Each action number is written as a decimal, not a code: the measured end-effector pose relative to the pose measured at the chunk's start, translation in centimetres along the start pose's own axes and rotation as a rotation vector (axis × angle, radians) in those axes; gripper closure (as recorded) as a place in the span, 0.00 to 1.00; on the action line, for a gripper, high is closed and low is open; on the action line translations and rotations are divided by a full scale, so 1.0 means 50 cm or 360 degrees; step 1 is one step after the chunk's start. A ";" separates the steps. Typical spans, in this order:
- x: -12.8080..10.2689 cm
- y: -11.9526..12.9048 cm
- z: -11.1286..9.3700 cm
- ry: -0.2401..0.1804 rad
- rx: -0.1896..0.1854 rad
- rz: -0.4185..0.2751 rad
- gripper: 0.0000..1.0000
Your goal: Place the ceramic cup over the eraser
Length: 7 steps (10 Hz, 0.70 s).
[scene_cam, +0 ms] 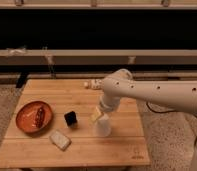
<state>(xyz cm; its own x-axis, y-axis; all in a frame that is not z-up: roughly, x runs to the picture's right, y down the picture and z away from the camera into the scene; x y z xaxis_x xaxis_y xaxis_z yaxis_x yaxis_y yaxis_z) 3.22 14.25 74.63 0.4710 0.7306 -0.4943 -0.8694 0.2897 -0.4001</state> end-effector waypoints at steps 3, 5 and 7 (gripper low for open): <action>0.013 0.002 0.024 0.0061 0.0069 0.0000 0.20; 0.023 0.002 0.033 0.0092 0.0098 0.0011 0.20; 0.032 0.001 0.044 0.0128 0.0122 0.0014 0.20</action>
<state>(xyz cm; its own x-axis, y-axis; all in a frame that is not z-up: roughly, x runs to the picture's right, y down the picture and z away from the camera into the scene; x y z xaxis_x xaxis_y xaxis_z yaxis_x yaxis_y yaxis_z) 3.58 16.79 75.51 0.4708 0.6823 -0.5593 -0.8811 0.3320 -0.3367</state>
